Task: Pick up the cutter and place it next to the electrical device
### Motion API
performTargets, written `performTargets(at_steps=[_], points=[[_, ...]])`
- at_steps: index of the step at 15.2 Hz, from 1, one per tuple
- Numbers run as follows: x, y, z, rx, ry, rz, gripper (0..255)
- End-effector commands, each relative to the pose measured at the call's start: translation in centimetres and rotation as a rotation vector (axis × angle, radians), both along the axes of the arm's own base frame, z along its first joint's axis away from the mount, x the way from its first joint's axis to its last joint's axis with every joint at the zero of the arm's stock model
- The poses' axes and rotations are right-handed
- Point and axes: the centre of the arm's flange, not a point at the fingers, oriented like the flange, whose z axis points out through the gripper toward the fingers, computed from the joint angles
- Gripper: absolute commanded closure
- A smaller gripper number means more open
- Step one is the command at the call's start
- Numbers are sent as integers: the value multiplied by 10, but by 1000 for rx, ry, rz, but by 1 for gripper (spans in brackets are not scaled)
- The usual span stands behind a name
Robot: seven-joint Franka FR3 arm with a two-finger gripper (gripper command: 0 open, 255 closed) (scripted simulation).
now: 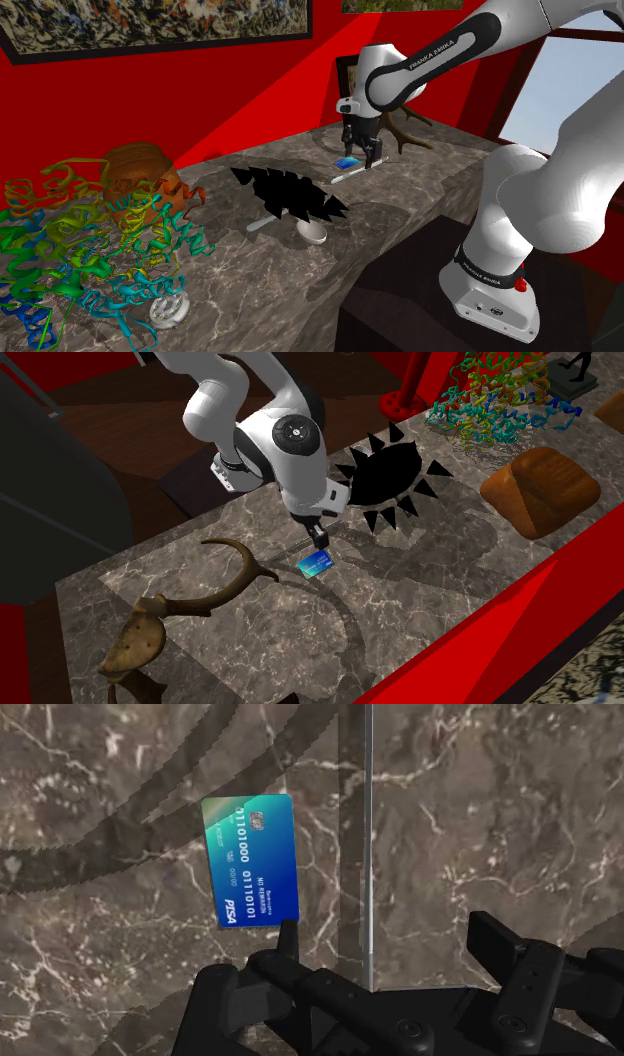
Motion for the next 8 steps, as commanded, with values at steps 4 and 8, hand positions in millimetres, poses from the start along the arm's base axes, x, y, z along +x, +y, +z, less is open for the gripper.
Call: performTargets(at_steps=[4, 8], points=[[1, 0, -24, 0, -1, 4, 0], [1, 0, -24, 0, -1, 4, 0]])
